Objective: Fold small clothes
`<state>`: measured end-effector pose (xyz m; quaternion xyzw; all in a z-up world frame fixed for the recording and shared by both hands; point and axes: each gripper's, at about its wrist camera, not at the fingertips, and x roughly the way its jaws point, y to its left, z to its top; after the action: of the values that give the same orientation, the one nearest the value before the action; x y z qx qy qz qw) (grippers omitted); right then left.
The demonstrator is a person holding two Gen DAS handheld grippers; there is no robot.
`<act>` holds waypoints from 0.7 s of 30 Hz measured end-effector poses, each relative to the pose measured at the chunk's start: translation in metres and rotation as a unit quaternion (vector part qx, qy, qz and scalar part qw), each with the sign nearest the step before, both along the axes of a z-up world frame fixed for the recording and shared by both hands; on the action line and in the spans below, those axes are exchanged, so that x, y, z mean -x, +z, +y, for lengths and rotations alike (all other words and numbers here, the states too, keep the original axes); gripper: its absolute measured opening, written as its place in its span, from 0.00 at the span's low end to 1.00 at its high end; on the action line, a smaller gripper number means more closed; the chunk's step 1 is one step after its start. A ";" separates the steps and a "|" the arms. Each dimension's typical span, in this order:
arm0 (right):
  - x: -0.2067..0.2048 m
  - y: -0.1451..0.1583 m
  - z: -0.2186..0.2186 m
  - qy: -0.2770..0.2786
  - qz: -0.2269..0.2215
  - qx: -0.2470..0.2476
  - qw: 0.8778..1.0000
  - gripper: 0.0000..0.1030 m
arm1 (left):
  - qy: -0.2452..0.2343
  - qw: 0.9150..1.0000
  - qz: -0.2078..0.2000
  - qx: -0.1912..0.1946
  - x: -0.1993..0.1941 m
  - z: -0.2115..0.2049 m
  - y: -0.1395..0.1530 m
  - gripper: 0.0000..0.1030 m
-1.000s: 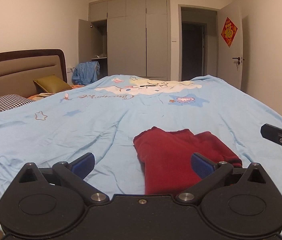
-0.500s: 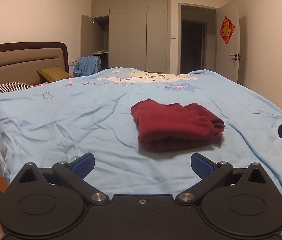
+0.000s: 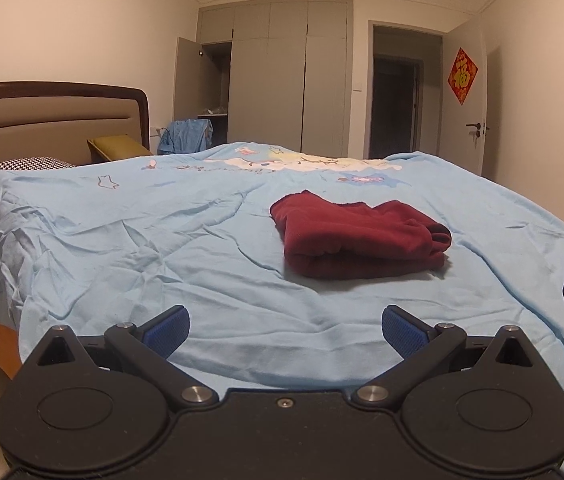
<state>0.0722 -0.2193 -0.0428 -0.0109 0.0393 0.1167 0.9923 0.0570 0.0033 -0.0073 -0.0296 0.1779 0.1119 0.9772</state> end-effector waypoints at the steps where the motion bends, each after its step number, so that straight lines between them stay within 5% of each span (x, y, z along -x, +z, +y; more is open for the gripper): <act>1: -0.001 -0.001 0.000 0.000 0.003 0.000 1.000 1.00 | -0.001 1.000 0.004 0.000 -0.001 0.000 -0.001 0.99; 21: -0.003 -0.005 -0.004 -0.007 0.015 -0.007 1.000 1.00 | -0.002 1.000 0.013 0.000 -0.003 0.001 -0.005 0.99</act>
<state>0.0755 -0.2229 -0.0481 -0.0023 0.0536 0.1107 0.9924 0.0597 0.0041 -0.0121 -0.0279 0.1904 0.1106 0.9750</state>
